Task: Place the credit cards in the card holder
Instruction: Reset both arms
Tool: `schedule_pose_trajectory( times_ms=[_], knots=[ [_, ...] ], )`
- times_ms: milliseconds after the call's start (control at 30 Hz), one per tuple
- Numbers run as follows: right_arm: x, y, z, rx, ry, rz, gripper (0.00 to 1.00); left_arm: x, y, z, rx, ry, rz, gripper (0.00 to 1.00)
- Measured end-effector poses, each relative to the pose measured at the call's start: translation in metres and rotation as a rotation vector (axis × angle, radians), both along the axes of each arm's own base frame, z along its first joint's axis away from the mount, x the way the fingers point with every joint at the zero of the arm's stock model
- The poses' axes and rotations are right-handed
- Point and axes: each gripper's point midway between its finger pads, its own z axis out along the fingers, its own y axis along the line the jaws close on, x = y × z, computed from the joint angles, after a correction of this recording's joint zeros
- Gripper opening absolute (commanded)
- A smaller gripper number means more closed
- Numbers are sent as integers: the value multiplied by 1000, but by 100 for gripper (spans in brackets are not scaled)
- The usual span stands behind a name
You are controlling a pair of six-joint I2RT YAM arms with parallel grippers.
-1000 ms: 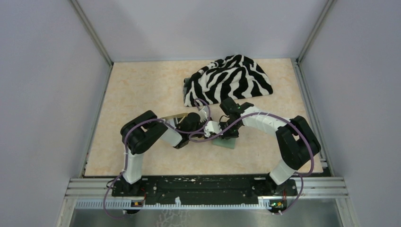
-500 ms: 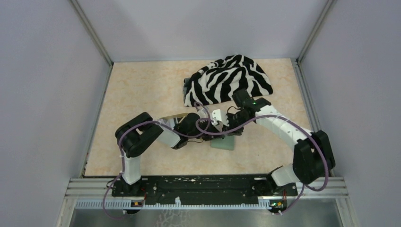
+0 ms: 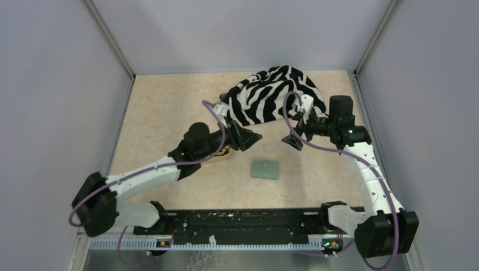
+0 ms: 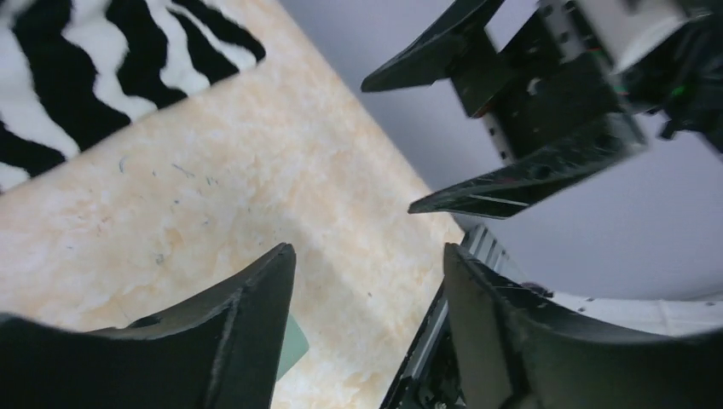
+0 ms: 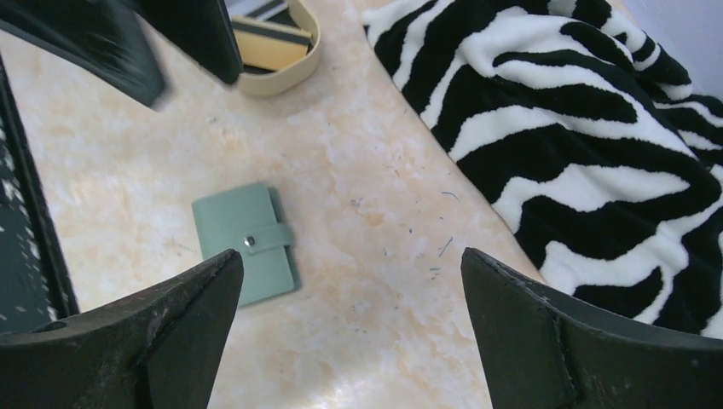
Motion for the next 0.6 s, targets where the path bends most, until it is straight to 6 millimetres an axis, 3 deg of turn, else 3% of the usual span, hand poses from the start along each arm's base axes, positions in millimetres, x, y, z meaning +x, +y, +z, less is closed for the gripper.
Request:
schedule_pose_trajectory(
  times_ms=[33,67,133,300,467,600],
  knots=[
    [1,-2,4,31,20,-21,98,-2,11,15,-19,-40,26,96],
    [2,-4,7,64,49,-44,98,-5,24,26,-30,-82,58,98],
    [4,-8,16,114,91,-79,98,-13,51,40,-57,-141,120,98],
    [11,-15,58,231,122,-134,98,-42,119,68,-177,-238,252,98],
    [7,-13,84,312,135,-172,98,-58,155,93,-242,-269,322,98],
    [1,-11,111,338,109,-170,98,-62,170,104,-199,-239,356,98]
  ],
)
